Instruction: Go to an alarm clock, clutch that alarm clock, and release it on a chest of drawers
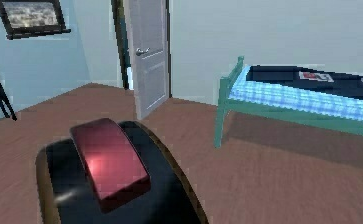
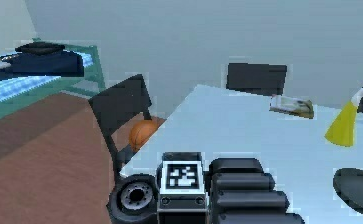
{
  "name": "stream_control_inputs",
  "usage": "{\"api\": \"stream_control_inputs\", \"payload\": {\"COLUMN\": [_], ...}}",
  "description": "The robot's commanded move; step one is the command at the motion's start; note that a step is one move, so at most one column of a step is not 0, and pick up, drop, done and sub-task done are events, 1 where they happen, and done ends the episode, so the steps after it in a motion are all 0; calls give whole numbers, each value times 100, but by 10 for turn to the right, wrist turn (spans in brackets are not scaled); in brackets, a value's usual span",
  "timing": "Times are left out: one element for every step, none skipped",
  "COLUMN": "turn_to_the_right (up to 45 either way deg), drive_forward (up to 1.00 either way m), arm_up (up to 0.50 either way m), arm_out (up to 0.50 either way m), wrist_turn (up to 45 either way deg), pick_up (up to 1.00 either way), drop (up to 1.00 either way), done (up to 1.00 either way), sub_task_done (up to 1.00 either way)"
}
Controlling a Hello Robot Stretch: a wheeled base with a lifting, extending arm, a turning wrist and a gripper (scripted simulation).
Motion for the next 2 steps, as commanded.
{"api": "stream_control_inputs", "payload": {"turn_to_the_right": [0, -300], "drive_forward": [30, 0], "arm_up": [0, 0], "arm_out": [0, 0], "wrist_turn": [0, 0], "pick_up": [0, 0], "drop": [0, 0], "done": [0, 0], "sub_task_done": [0, 0]}}
